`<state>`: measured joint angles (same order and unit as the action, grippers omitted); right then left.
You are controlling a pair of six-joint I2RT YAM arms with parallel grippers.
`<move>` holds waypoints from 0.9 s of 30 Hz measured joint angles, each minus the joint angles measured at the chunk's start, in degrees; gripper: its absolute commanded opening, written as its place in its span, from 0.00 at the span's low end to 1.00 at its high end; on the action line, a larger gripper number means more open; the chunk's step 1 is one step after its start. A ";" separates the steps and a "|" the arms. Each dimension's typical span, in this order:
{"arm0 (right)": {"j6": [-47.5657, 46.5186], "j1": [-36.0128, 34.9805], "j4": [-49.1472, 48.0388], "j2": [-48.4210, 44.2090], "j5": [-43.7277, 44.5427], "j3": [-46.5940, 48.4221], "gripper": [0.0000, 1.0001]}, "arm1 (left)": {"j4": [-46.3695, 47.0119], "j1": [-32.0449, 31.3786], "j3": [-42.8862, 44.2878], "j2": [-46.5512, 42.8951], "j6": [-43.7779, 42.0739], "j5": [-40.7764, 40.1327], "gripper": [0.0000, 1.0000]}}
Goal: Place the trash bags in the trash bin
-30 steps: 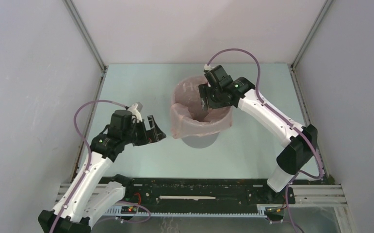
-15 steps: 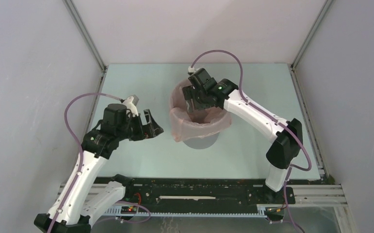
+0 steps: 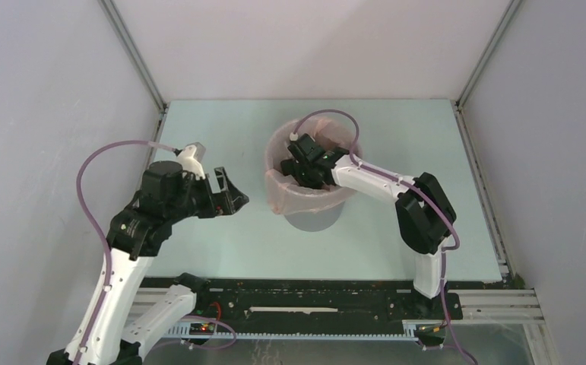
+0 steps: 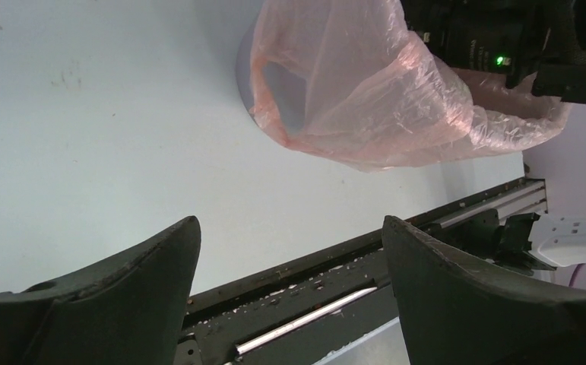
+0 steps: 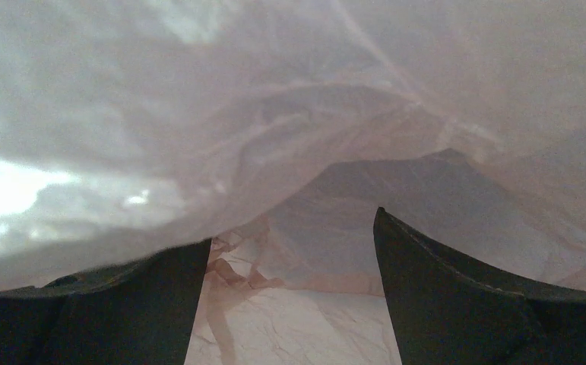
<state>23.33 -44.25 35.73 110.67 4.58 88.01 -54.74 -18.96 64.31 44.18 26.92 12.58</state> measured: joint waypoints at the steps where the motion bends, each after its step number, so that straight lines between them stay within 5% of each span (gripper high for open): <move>1: 0.04 0.00 -0.48 0.04 -0.09 0.00 0.87 | -0.17 0.00 0.04 -0.20 -0.13 -0.31 0.94; 16: -1.66 0.00 1.64 -13.51 0.09 -4.28 0.89 | -1.03 0.00 0.07 1.44 -0.46 0.72 0.93; 27: -1.09 0.00 1.77 2.29 -3.30 -1.88 0.88 | -0.68 -0.04 0.81 1.07 0.02 2.67 0.93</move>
<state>22.24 -44.25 37.50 112.97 1.28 86.13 -55.42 -19.00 65.12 45.25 26.94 15.25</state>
